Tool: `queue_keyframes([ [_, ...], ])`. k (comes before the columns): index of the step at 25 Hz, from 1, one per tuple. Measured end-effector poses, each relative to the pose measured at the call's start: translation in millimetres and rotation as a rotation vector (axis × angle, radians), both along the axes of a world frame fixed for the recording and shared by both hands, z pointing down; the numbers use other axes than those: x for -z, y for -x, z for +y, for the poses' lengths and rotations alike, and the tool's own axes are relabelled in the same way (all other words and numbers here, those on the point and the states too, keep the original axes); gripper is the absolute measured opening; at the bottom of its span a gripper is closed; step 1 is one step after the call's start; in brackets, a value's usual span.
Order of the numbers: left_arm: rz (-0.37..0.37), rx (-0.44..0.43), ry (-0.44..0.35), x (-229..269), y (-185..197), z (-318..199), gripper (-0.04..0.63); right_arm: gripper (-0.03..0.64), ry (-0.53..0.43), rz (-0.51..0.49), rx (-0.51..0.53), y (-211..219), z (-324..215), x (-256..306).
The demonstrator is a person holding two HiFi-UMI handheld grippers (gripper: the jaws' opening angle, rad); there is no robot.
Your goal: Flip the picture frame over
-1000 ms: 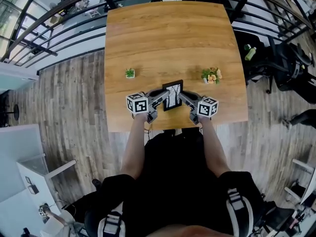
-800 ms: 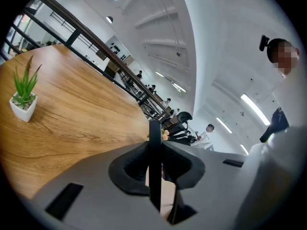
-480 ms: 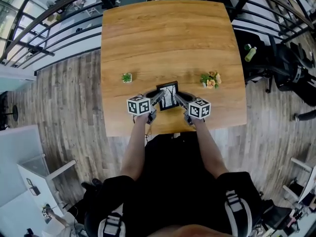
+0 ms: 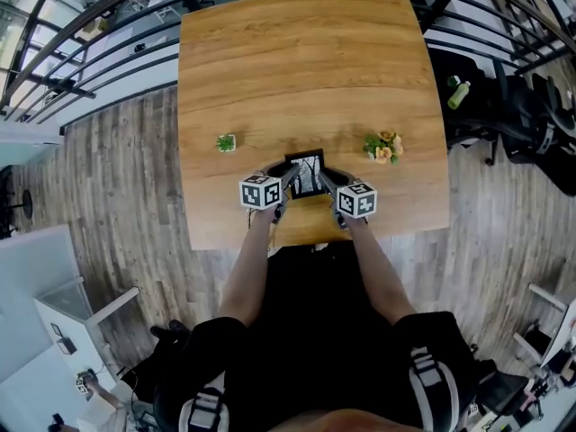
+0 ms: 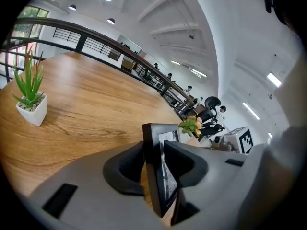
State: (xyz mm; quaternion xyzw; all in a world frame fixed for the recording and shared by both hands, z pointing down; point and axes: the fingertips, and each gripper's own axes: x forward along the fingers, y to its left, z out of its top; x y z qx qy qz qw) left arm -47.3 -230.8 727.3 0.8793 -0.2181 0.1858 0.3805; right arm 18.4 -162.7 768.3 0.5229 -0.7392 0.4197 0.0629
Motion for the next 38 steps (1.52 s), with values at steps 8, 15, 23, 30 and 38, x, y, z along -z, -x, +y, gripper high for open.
queue_keyframes([
  [8, -0.130, 0.016, -0.048, -19, -2, -6, 0.150, 0.092, 0.034, 0.065, 0.000, -4, -3, -15],
  [15, -0.223, -0.001, -0.148, -26, -6, -5, 0.159, 0.092, 0.047, 0.112, 0.015, -6, -3, -23],
  [23, -0.266, 0.001, -0.206, -32, -10, -8, 0.170, 0.092, 0.040, 0.128, 0.015, -9, -5, -28],
  [30, -0.277, 0.022, -0.200, -41, -11, -14, 0.176, 0.094, 0.034, 0.177, 0.009, -11, -10, -32],
  [38, -0.308, 0.019, -0.195, -58, -13, -20, 0.183, 0.098, 0.041, 0.244, 0.041, -10, -14, -41],
])
